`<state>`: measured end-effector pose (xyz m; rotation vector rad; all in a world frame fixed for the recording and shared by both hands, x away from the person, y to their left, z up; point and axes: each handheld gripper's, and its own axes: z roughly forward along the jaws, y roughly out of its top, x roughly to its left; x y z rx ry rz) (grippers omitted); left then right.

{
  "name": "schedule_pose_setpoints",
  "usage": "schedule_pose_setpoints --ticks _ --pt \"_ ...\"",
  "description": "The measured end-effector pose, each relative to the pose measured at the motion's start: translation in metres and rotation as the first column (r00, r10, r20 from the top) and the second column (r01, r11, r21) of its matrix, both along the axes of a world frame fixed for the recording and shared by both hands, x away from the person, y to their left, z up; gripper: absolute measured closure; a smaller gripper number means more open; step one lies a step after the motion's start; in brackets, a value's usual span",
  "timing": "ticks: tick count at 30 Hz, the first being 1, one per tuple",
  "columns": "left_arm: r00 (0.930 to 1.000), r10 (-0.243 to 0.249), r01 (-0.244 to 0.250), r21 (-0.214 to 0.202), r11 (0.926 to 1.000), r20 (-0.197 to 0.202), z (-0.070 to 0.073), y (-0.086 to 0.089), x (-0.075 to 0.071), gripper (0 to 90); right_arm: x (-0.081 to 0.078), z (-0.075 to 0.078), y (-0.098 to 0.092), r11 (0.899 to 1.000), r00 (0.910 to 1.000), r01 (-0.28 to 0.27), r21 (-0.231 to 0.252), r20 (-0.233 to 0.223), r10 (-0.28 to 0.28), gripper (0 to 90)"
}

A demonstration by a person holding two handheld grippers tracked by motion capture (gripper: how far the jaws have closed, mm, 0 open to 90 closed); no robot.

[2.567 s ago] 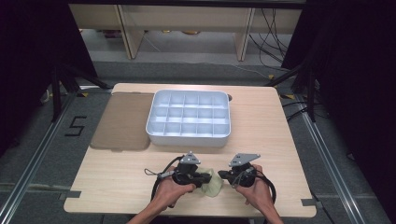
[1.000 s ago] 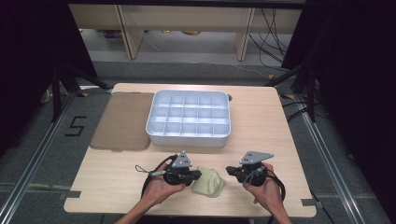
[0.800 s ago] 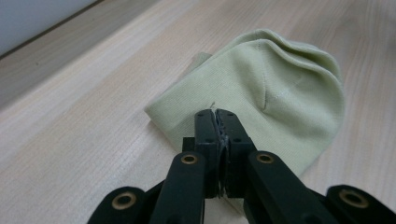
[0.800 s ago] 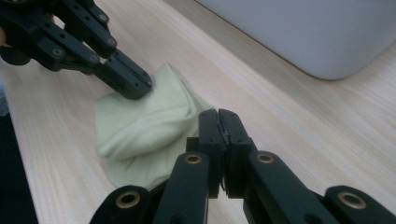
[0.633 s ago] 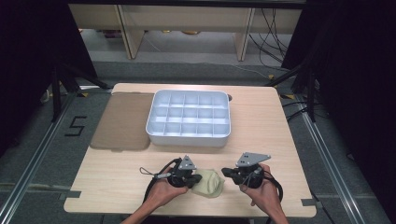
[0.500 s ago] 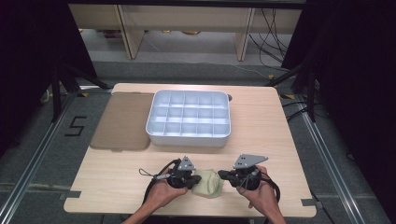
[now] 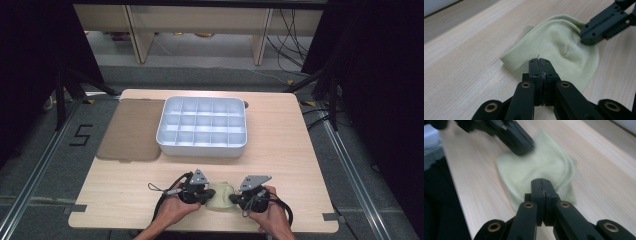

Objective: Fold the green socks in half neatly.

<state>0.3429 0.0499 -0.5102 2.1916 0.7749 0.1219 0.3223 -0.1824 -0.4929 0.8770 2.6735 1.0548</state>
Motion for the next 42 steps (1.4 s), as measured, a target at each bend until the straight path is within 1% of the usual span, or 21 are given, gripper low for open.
schedule_pose_setpoints --ticks 1,2,4,8,10,13,15,16,17,18,19,20,21,25,30,32,35,36,39,41,42 --pt "0.9998 0.019 -0.020 -0.022 0.9996 -0.007 -0.001 -0.001 -0.001 87.8 0.002 0.000 -0.005 1.000 0.9998 0.013 -0.019 0.013 -0.013 90.0" --pt "0.9999 0.005 -0.005 -0.001 1.0000 -0.009 0.000 0.000 0.000 87.8 0.002 0.000 -0.007 0.999 0.9996 0.028 -0.021 0.008 -0.028 90.0" --pt "0.9999 0.007 -0.007 -0.006 1.0000 -0.008 0.000 0.000 0.000 87.8 0.004 0.002 -0.012 0.998 0.9986 0.052 -0.023 0.008 -0.052 90.0" --pt "0.9998 0.020 -0.020 -0.022 0.9996 -0.006 -0.001 -0.001 -0.001 87.8 0.003 0.015 -0.013 0.998 0.9972 0.051 0.038 0.051 -0.053 90.0" --pt "1.0000 -0.002 0.002 0.002 1.0000 0.002 0.000 0.000 0.000 87.7 0.001 0.020 -0.009 0.998 0.9977 0.025 0.059 0.061 -0.029 90.0" --pt "1.0000 0.002 -0.002 -0.001 1.0000 0.004 0.000 0.000 0.000 87.8 -0.002 0.016 0.001 0.998 0.9995 -0.013 0.069 0.031 0.011 90.0" --pt "1.0000 -0.002 0.002 0.007 1.0000 0.003 0.000 0.000 0.000 87.7 -0.003 0.009 0.007 0.998 0.9995 -0.025 0.051 0.021 0.024 90.0" --pt "1.0000 -0.001 0.001 -0.001 1.0000 0.002 0.000 0.000 0.000 87.7 -0.002 0.008 0.007 0.999 0.9994 -0.034 0.021 0.005 0.034 90.0" --pt "0.9998 0.017 -0.017 -0.023 0.9996 -0.007 -0.001 -0.001 -0.001 87.7 -0.002 0.003 0.008 0.999 0.9996 -0.027 0.016 0.004 0.027 90.0" --pt "1.0000 -0.001 0.001 -0.002 1.0000 -0.007 0.000 0.000 0.000 87.8 -0.002 0.002 0.006 1.000 0.9997 -0.021 -0.008 -0.015 0.021 90.0" --pt "1.0000 0.003 -0.004 -0.006 1.0000 -0.006 0.000 0.000 0.000 87.8 -0.002 0.000 0.004 1.000 0.9996 -0.018 -0.014 -0.023 0.017 90.0" --pt "0.9999 0.015 -0.015 -0.024 0.9996 -0.001 -0.001 -0.001 -0.001 87.7 0.000 -0.002 0.002 1.000 0.9997 -0.018 -0.017 -0.018 0.017 90.0" --pt "1.0000 -0.006 0.006 0.003 1.0000 0.007 0.000 0.000 0.000 87.7 0.000 -0.004 0.002 1.000 0.9997 -0.012 0.001 -0.022 0.012 90.0" --pt "1.0000 0.002 -0.002 -0.008 1.0000 0.007 0.000 -0.001 -0.001 87.6 0.000 0.001 0.002 1.000 0.9993 -0.023 -0.005 -0.029 0.023 90.0" --pt "0.9999 -0.010 0.010 -0.010 0.9999 0.013 0.003 -0.001 -0.001 86.3 0.007 0.014 0.000 0.999 0.9989 0.002 0.036 0.046 -0.003 90.0" --pt "0.9997 0.010 -0.009 -0.040 0.9991 0.023 0.005 -0.003 -0.002 86.4 0.014 0.017 0.001 0.999 0.9982 0.014 0.036 0.058 -0.016 90.0" --pt "0.9994 -0.002 0.003 -0.044 0.9990 0.033 0.012 -0.006 -0.001 86.8 0.024 0.014 0.004 0.999 0.9983 0.014 0.038 0.055 -0.016 90.0" --pt "0.9997 0.009 -0.007 -0.072 0.9974 0.021 0.011 -0.009 -0.003 86.9 0.028 0.013 0.006 0.999 0.9983 0.013 0.034 0.057 -0.015 90.0" --pt "0.9980 -0.056 0.057 -0.027 0.9980 0.030 0.012 -0.011 -0.014 86.9 0.034 0.010 0.011 0.999 0.9986 0.008 0.035 0.053 -0.010 90.0" --pt "0.9980 -0.060 0.060 -0.025 0.9979 0.021 0.009 -0.013 -0.022 86.9 0.036 0.009 0.013 1.000 0.9987 0.001 0.028 0.052 -0.002 90.0" --pt "0.9975 -0.068 0.068 -0.002 0.9977 0.016 0.008 -0.012 -0.025 86.9 0.036 0.007 0.016 0.999 0.9991 0.018 0.039 0.038 -0.020 90.0"
